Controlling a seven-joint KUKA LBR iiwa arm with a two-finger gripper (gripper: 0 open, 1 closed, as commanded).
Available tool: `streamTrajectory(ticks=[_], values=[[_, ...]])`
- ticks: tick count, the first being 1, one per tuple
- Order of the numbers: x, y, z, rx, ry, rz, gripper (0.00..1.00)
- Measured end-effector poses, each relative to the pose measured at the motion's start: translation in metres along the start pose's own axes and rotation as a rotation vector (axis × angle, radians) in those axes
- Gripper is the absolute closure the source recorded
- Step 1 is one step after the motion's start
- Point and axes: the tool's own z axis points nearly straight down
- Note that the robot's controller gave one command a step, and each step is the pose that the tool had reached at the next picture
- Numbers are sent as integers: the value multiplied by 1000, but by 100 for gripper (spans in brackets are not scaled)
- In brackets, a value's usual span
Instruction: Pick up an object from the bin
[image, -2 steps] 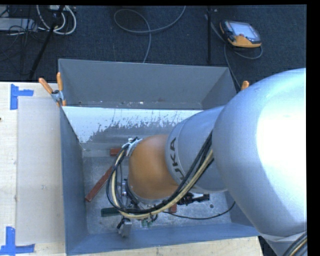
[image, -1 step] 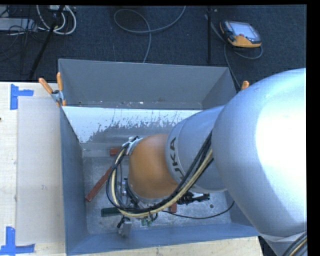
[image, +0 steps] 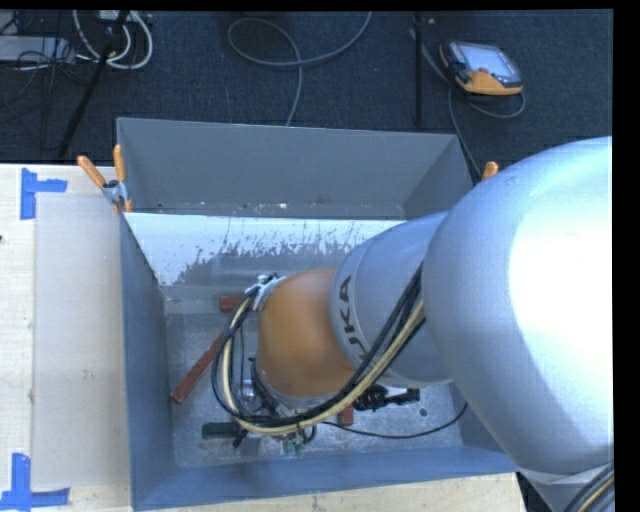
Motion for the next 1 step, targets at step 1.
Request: streamTrajectory(ticks=[1], values=[[-1, 0, -46, -1, -3, 6, 100]])
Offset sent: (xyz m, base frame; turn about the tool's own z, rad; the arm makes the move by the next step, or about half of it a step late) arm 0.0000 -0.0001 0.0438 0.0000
